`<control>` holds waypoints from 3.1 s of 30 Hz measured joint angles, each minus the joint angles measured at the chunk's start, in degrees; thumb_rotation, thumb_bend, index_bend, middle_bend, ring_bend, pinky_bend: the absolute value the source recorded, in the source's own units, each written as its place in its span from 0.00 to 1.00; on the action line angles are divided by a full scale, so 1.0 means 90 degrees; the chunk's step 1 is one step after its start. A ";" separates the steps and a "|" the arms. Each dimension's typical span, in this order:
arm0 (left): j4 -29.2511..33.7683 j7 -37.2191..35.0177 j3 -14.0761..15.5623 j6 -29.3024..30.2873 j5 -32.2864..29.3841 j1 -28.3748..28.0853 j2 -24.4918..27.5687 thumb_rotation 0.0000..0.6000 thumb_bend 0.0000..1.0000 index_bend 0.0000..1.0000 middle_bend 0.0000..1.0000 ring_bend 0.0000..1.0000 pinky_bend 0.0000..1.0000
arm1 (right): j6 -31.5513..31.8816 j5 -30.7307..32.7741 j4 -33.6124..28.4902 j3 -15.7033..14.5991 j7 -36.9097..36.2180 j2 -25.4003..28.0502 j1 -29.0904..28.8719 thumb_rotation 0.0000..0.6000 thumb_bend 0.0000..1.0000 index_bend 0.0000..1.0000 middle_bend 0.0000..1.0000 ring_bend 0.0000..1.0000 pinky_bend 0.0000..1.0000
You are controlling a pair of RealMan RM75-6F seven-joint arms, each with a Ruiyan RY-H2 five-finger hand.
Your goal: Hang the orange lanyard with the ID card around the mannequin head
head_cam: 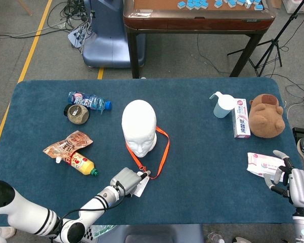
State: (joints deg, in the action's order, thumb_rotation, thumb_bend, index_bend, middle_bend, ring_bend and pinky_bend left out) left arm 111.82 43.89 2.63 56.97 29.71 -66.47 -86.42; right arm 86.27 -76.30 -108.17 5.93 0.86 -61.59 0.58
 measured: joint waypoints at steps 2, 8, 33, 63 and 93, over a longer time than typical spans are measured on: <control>0.0036 -0.0018 0.0102 0.0060 0.0020 0.0064 0.0118 1.00 0.63 0.05 0.89 0.91 0.98 | -0.0008 -0.0002 -0.0004 0.0005 0.0004 -0.0002 -0.0008 1.00 0.33 0.22 0.72 0.73 0.86; 0.0176 0.0100 0.0504 0.0017 -0.0044 0.0143 0.0409 1.00 0.63 0.08 0.89 0.91 0.98 | -0.0074 -0.0043 -0.0017 0.0008 0.0048 -0.0035 -0.0064 1.00 0.33 0.22 0.72 0.73 0.86; 0.0480 0.0429 0.0890 0.0019 -0.0061 0.0189 0.0443 1.00 0.62 0.14 0.89 0.91 0.98 | -0.0027 -0.0106 -0.0125 -0.0014 0.0145 -0.0010 -0.0061 1.00 0.33 0.22 0.72 0.73 0.86; 0.1088 -0.0070 0.1032 0.0428 0.0588 0.0517 0.1159 1.00 0.59 0.14 0.85 0.86 0.98 | 0.0039 -0.0048 -0.0215 0.0031 0.0209 0.0117 -0.0027 1.00 0.33 0.22 0.72 0.73 0.86; -0.0652 -0.4151 0.0933 0.3864 0.4299 0.4978 0.2443 1.00 0.34 0.26 0.61 0.58 0.73 | -0.0130 -0.0600 0.0076 -0.0142 0.0519 -0.0092 -0.0237 1.00 0.04 0.22 0.42 0.42 0.50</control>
State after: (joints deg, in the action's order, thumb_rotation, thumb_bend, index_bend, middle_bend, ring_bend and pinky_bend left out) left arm 105.95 6.52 11.02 91.74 68.40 -21.67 -64.43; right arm 85.10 -81.69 -107.49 4.66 5.54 -62.41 -1.55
